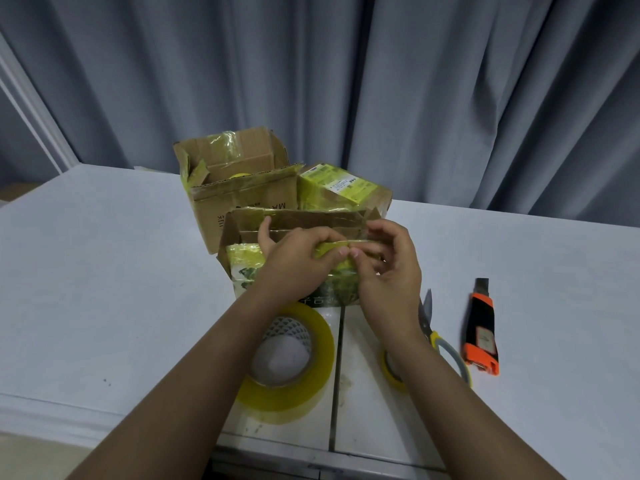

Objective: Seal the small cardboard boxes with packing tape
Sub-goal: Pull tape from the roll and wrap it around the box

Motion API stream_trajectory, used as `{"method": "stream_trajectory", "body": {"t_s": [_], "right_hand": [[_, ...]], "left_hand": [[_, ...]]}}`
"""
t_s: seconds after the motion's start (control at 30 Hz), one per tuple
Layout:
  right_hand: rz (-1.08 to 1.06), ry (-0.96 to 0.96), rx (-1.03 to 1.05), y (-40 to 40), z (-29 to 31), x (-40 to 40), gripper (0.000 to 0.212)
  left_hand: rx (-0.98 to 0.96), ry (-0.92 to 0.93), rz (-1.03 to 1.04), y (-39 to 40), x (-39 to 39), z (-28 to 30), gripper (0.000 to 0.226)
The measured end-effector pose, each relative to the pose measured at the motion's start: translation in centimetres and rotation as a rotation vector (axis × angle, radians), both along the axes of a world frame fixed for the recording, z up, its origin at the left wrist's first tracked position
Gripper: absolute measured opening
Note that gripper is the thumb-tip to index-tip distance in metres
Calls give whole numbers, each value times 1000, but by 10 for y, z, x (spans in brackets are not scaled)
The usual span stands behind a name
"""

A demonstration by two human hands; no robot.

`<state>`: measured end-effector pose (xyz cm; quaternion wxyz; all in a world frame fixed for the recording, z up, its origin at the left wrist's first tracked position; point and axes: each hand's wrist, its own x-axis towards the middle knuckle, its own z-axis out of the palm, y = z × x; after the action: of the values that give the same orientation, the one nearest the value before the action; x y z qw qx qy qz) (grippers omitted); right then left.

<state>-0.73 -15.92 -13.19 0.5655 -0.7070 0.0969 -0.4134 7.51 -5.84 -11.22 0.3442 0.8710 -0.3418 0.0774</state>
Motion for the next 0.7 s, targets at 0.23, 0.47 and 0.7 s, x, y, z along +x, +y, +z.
{"method": "stream_trajectory", "body": {"t_s": [0.23, 0.47, 0.7], "right_hand": [[-7, -2, -49, 3, -3, 1, 50], [14, -13, -151, 1, 0, -4, 57], [-7, 74, -257, 2, -1, -10, 49]], "left_hand": [[3, -14, 70, -4, -1, -3, 9], [15, -37, 126, -7, -3, -7, 7], [-1, -20, 115, -8, -2, -5, 7]]}}
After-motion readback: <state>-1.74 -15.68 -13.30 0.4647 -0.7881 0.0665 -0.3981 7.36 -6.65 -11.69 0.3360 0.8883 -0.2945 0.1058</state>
